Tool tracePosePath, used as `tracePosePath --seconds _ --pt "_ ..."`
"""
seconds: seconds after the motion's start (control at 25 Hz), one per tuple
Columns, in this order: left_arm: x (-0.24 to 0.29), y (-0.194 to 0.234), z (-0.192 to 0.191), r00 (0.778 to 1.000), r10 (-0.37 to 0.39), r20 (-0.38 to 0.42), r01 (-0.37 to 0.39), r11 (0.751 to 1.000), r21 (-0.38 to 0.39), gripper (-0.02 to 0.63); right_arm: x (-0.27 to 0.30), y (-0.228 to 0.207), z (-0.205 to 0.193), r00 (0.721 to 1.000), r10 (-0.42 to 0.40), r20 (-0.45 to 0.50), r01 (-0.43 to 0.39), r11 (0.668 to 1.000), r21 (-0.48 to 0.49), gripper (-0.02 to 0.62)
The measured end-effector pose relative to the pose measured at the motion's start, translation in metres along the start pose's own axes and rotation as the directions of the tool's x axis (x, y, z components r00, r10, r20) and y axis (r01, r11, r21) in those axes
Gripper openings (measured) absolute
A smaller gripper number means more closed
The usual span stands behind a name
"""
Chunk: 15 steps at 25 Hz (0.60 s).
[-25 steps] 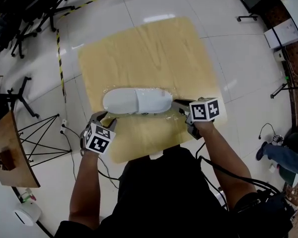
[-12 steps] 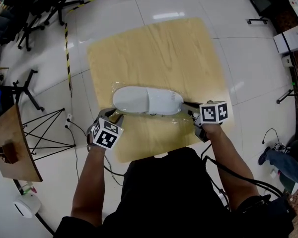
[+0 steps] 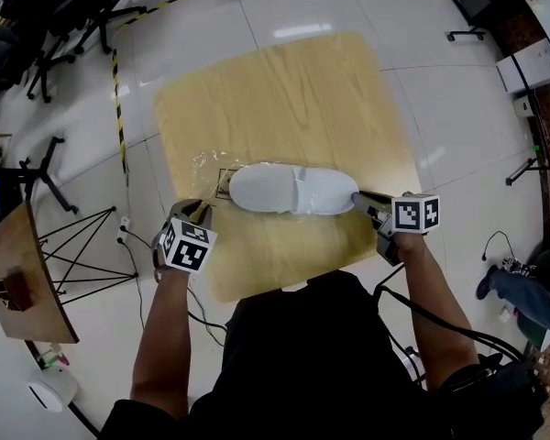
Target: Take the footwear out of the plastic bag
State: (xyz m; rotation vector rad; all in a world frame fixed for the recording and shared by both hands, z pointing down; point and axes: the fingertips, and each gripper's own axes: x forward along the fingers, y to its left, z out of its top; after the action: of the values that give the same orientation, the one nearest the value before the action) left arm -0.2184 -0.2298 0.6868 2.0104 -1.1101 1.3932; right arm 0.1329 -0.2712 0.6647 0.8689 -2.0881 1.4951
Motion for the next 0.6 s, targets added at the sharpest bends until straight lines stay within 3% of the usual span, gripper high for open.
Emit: tracePosePath --seconds 0.16,0.24,0.36,0.48,0.6 --pt "-0.015 0.018 -0.003 0.999 0.043 0.012 -0.042 0.998 -0.046 0.077 -0.01 -0.006 -0.001 0.999 -0.018 0.027 0.018 1.0 0.003 0.048" --pt "-0.031 0.019 0.011 0.996 0.037 0.081 -0.031 0.997 -0.075 0.106 -0.012 -0.007 -0.002 0.999 -0.032 0.028 0.032 0.999 -0.011 0.049" --pt "-0.049 0.005 0.047 0.979 -0.03 0.201 0.051 0.994 -0.101 0.167 -0.013 -0.006 0.0 0.998 -0.052 0.037 0.053 0.998 -0.029 0.049" --pt "-0.045 -0.017 0.075 0.967 -0.089 0.238 0.101 0.994 -0.042 0.169 -0.013 -0.006 0.001 0.997 -0.067 0.05 0.069 0.997 -0.034 0.049" --pt "-0.015 -0.036 0.084 0.974 -0.139 0.182 0.136 0.99 0.027 0.185 -0.01 -0.002 0.002 0.996 -0.068 0.059 0.07 0.997 -0.041 0.049"
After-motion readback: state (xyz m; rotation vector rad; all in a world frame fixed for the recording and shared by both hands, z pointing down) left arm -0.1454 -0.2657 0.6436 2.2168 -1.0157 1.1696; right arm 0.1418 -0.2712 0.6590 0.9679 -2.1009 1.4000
